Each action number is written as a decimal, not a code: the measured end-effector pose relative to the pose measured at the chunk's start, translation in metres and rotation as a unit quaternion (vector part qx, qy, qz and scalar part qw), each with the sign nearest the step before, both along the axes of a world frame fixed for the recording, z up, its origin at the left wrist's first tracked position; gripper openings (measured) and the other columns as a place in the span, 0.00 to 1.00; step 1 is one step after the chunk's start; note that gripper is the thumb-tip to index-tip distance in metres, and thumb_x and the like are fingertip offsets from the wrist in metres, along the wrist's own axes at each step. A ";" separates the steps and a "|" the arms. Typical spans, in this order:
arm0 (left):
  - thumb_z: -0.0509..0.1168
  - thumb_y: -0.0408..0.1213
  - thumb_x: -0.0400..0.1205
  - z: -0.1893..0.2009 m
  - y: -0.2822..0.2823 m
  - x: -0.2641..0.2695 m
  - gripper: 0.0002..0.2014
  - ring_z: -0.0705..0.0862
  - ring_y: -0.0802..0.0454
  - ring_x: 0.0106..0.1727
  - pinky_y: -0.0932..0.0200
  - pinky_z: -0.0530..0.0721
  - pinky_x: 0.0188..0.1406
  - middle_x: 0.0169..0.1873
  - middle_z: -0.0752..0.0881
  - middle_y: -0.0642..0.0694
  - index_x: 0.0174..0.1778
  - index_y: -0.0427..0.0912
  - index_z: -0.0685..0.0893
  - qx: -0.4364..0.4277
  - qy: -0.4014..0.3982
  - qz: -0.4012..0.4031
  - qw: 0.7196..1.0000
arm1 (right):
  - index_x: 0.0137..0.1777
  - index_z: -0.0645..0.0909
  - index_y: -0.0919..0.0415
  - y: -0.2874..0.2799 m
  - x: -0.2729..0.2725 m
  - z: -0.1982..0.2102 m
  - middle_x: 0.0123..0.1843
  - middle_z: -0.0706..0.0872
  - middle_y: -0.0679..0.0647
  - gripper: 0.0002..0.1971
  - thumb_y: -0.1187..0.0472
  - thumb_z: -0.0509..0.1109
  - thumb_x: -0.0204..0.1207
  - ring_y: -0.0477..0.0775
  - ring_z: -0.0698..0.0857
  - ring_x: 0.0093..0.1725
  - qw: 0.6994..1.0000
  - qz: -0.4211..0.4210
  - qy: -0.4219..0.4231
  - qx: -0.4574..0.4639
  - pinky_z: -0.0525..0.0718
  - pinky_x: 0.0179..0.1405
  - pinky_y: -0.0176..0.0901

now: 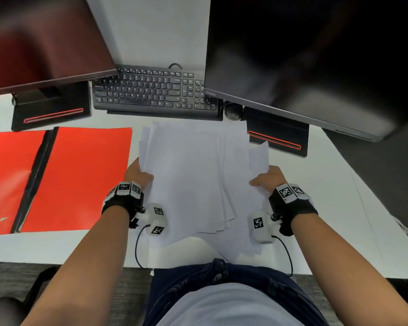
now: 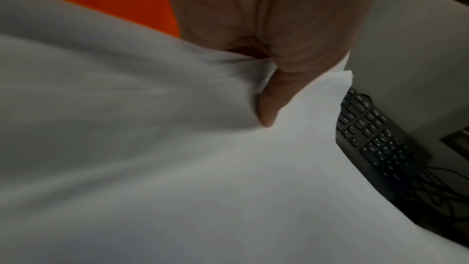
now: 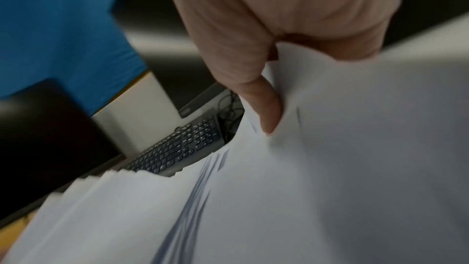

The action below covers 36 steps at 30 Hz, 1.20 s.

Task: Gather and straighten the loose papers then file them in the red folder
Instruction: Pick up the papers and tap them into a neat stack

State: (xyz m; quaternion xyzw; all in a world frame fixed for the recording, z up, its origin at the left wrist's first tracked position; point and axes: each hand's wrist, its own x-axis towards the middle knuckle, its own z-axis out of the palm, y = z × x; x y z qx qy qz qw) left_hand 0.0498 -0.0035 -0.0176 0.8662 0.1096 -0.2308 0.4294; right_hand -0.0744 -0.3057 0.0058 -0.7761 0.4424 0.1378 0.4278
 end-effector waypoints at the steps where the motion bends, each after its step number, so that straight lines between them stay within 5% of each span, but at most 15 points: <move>1: 0.63 0.16 0.74 -0.001 -0.002 -0.001 0.32 0.76 0.35 0.70 0.50 0.74 0.60 0.70 0.78 0.33 0.76 0.36 0.69 -0.002 -0.005 0.000 1.000 | 0.60 0.81 0.71 0.000 -0.001 0.004 0.59 0.86 0.66 0.19 0.68 0.75 0.69 0.67 0.84 0.59 0.999 0.010 0.003 -0.046 0.84 0.55 0.49; 4: 0.63 0.15 0.73 -0.001 -0.009 -0.002 0.31 0.78 0.34 0.68 0.52 0.75 0.56 0.67 0.80 0.33 0.73 0.35 0.72 -0.012 -0.008 0.015 1.000 | 0.56 0.85 0.68 -0.002 0.004 0.022 0.55 0.87 0.67 0.12 0.67 0.64 0.76 0.67 0.85 0.55 0.980 0.073 0.001 -0.184 0.77 0.43 0.44; 7: 0.64 0.17 0.75 0.003 -0.016 -0.002 0.29 0.79 0.32 0.66 0.51 0.76 0.52 0.66 0.80 0.31 0.73 0.33 0.71 0.003 -0.004 -0.002 1.000 | 0.55 0.85 0.65 -0.005 0.011 0.043 0.55 0.87 0.66 0.13 0.68 0.61 0.77 0.68 0.85 0.55 0.952 0.120 0.000 -0.282 0.80 0.47 0.48; 11: 0.65 0.18 0.75 0.006 -0.022 0.000 0.30 0.75 0.34 0.71 0.47 0.75 0.63 0.70 0.77 0.32 0.74 0.33 0.70 0.003 -0.009 0.001 1.000 | 0.56 0.85 0.62 -0.016 0.016 0.075 0.53 0.87 0.67 0.14 0.70 0.61 0.76 0.70 0.85 0.55 0.911 0.142 -0.024 -0.386 0.83 0.49 0.51; 14: 0.65 0.18 0.75 0.010 -0.022 -0.002 0.28 0.77 0.33 0.70 0.53 0.74 0.56 0.69 0.78 0.30 0.73 0.30 0.71 0.006 -0.002 0.011 1.000 | 0.54 0.84 0.63 -0.025 0.016 0.101 0.51 0.87 0.69 0.14 0.73 0.61 0.74 0.73 0.85 0.53 0.880 0.129 -0.060 -0.454 0.81 0.46 0.54; 18: 0.66 0.22 0.77 0.013 -0.022 -0.007 0.26 0.76 0.35 0.70 0.49 0.74 0.65 0.69 0.78 0.31 0.72 0.28 0.70 0.031 0.024 -0.007 0.999 | 0.56 0.83 0.61 -0.030 0.015 0.141 0.50 0.86 0.71 0.17 0.72 0.58 0.73 0.75 0.84 0.52 0.859 0.101 -0.135 -0.484 0.82 0.47 0.57; 22: 0.68 0.24 0.76 0.015 -0.021 -0.013 0.27 0.78 0.35 0.69 0.47 0.75 0.68 0.69 0.79 0.33 0.72 0.31 0.71 0.027 0.030 -0.004 0.999 | 0.63 0.82 0.57 -0.030 0.013 0.181 0.56 0.84 0.72 0.20 0.71 0.57 0.77 0.75 0.81 0.58 0.852 0.037 -0.215 -0.476 0.79 0.53 0.58; 26: 0.69 0.27 0.76 0.016 -0.016 -0.017 0.29 0.76 0.34 0.71 0.46 0.74 0.69 0.71 0.76 0.32 0.74 0.31 0.69 0.047 0.047 -0.038 0.997 | 0.56 0.84 0.63 -0.041 0.017 0.191 0.51 0.86 0.64 0.17 0.70 0.56 0.76 0.61 0.83 0.50 0.857 -0.057 -0.326 -0.396 0.73 0.41 0.40; 29: 0.68 0.24 0.76 0.012 -0.012 -0.019 0.27 0.77 0.33 0.69 0.46 0.74 0.67 0.69 0.78 0.31 0.72 0.29 0.71 0.041 0.045 -0.034 0.998 | 0.45 0.82 0.67 -0.042 0.020 0.164 0.41 0.80 0.60 0.11 0.71 0.57 0.73 0.52 0.76 0.41 0.872 -0.115 -0.369 -0.301 0.66 0.33 0.31; 32: 0.68 0.23 0.76 0.011 -0.001 -0.019 0.26 0.78 0.33 0.69 0.44 0.74 0.71 0.69 0.79 0.31 0.72 0.29 0.73 0.022 0.046 -0.026 0.998 | 0.48 0.83 0.69 -0.028 0.015 0.113 0.42 0.80 0.63 0.13 0.68 0.58 0.72 0.53 0.76 0.43 0.890 -0.186 -0.356 -0.216 0.72 0.39 0.42; 36: 0.69 0.23 0.76 0.012 0.028 -0.012 0.25 0.78 0.34 0.69 0.47 0.74 0.70 0.70 0.79 0.32 0.70 0.28 0.75 0.026 0.039 0.035 0.998 | 0.61 0.82 0.69 0.006 0.002 0.033 0.59 0.86 0.68 0.16 0.68 0.60 0.76 0.65 0.84 0.57 0.937 -0.243 -0.232 -0.096 0.77 0.49 0.48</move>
